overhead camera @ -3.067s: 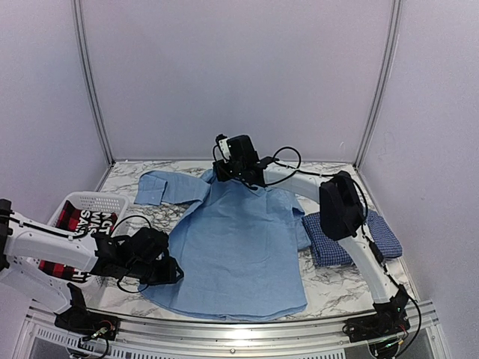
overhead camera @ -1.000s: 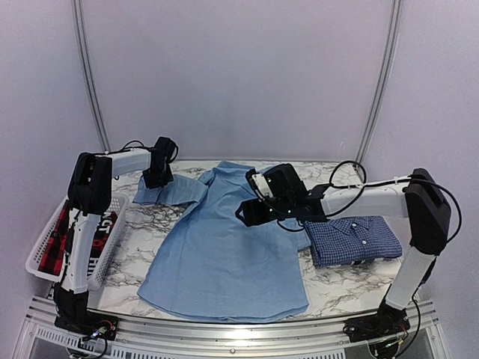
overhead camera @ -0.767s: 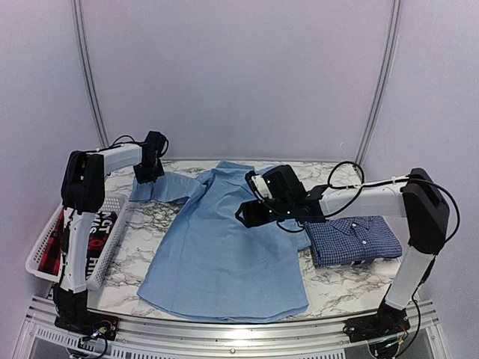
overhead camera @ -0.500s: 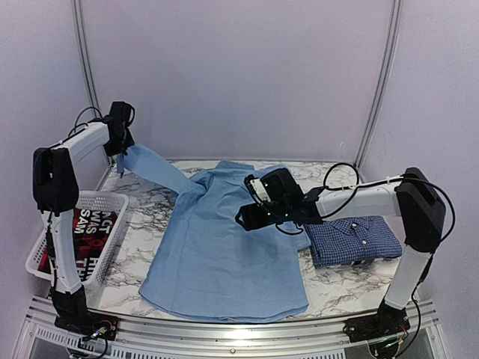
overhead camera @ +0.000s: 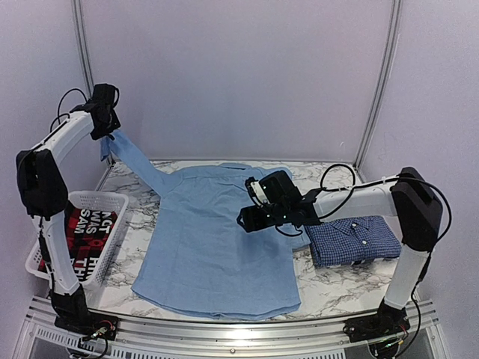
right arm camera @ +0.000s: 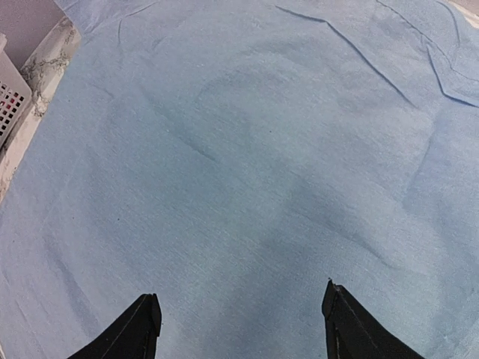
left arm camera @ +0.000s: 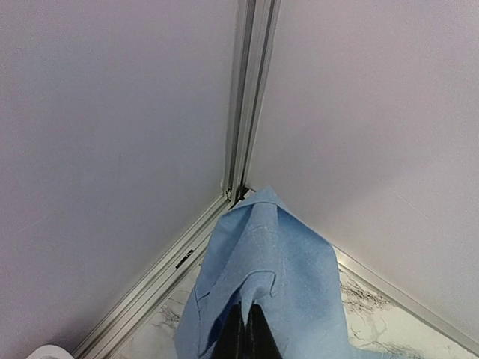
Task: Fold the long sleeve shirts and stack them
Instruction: Flatten out the crumpled shirt at the center of the board.
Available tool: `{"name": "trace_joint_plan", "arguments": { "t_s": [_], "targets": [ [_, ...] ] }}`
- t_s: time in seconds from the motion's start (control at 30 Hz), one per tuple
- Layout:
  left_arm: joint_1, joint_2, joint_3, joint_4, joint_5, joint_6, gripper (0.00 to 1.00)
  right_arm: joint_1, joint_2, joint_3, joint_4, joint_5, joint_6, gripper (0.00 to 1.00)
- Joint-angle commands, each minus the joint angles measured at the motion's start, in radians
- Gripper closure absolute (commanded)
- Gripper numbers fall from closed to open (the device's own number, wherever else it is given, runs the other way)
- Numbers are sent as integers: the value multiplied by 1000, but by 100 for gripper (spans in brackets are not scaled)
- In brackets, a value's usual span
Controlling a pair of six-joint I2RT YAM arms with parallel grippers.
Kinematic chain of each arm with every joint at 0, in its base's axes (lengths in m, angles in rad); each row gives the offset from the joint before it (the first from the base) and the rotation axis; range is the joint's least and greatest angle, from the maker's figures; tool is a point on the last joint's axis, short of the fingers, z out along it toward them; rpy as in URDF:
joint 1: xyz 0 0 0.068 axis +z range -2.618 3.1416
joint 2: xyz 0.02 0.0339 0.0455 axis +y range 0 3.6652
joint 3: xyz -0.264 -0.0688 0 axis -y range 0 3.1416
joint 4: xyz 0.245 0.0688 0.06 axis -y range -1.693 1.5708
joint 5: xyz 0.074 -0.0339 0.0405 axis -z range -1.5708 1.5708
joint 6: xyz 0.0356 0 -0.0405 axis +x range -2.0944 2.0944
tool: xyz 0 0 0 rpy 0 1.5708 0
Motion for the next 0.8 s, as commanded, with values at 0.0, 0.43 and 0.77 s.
{"name": "trace_joint_plan", "arguments": {
  "t_s": [0.0,0.43,0.77],
  "targets": [
    [34,9,4,-7,39,17,100,-11,-9,27,-11,33,6,30],
    [-27,96,-96,5,305,38,93,-119,-92,4,-52,56,-15,29],
    [-109,80,-184,33,359,58,37,-206,-201,-74,-82,89,-7,29]
  ]
}}
